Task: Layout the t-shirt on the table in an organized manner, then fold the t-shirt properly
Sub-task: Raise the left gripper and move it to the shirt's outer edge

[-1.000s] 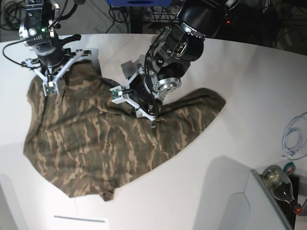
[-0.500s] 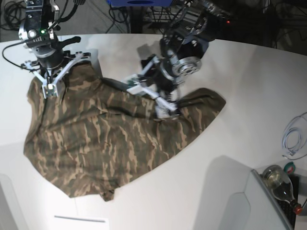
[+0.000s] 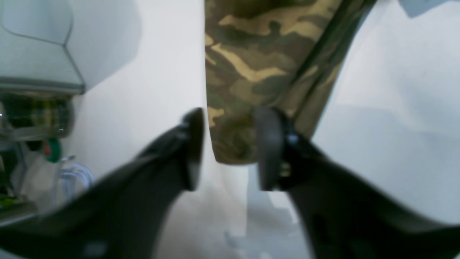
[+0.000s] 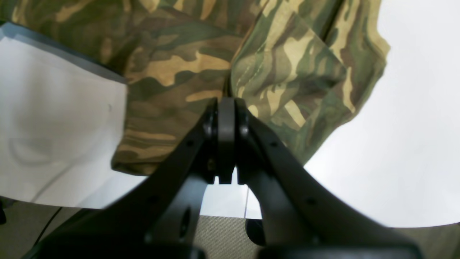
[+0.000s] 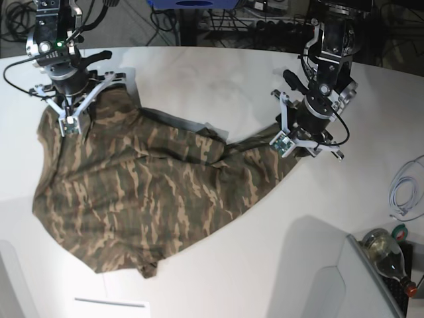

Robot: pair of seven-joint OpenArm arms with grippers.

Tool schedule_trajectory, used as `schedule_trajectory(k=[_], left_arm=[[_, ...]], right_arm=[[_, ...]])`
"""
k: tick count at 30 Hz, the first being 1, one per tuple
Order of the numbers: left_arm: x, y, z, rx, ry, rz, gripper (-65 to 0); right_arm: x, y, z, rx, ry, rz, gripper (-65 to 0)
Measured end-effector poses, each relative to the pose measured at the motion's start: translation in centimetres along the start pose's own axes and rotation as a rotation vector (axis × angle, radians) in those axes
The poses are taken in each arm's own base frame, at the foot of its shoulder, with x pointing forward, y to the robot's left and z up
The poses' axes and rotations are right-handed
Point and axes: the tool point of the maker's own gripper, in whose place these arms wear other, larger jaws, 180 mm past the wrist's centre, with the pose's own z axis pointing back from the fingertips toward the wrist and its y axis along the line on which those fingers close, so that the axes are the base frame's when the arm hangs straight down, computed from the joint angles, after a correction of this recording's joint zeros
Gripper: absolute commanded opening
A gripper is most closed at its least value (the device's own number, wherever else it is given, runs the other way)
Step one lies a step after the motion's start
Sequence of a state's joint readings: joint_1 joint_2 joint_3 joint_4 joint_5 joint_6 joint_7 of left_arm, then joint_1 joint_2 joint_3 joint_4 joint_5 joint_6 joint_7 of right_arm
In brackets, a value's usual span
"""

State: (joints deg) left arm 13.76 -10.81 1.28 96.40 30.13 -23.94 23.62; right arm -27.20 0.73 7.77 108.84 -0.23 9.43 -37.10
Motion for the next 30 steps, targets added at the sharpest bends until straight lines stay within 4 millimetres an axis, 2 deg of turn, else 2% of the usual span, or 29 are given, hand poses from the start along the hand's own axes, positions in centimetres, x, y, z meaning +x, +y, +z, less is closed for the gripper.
schedule_trajectory(k=[2, 4, 6, 9, 15, 20, 27, 30], left_arm=[[0.9, -1.4, 0.6, -0.021, -0.023, -0.043, -21.6], [1.2, -3.0, 0.9, -0.051, -0.026, -0.103, -15.5], [0.9, -3.9, 1.0, -0.065, -0.011, -0.148, -16.6], [0.1, -4.0, 0.5, -0.057, 0.022, -0.183, -19.7], [-3.5, -5.7, -0.9, -0.118, 0.116, -0.178, -23.4], [-3.1, -3.9, -3.2, -0.099, 0.112, -0.161, -23.4], [-2.1, -2.9, -5.2, -0.087, 0.109, -0.148, -23.5], [-2.2, -2.7, -6.1, -0.085, 0.098, -0.133, -28.6]], right_arm=[[0.0, 0.0, 0.0, -0.001, 0.0, 0.001, -65.0], [0.0, 0.0, 0.0, -0.001, 0.001, 0.001, -65.0], [0.0, 0.0, 0.0, -0.001, 0.0, 0.001, -65.0], [0.0, 0.0, 0.0, -0.001, 0.001, 0.001, -65.0], [0.0, 0.0, 0.0, -0.001, 0.001, 0.001, -65.0], [0.0, 0.0, 0.0, -0.001, 0.0, 0.002, -65.0], [0.0, 0.0, 0.0, -0.001, 0.0, 0.001, -65.0], [0.0, 0.0, 0.0, -0.001, 0.001, 0.001, -65.0]])
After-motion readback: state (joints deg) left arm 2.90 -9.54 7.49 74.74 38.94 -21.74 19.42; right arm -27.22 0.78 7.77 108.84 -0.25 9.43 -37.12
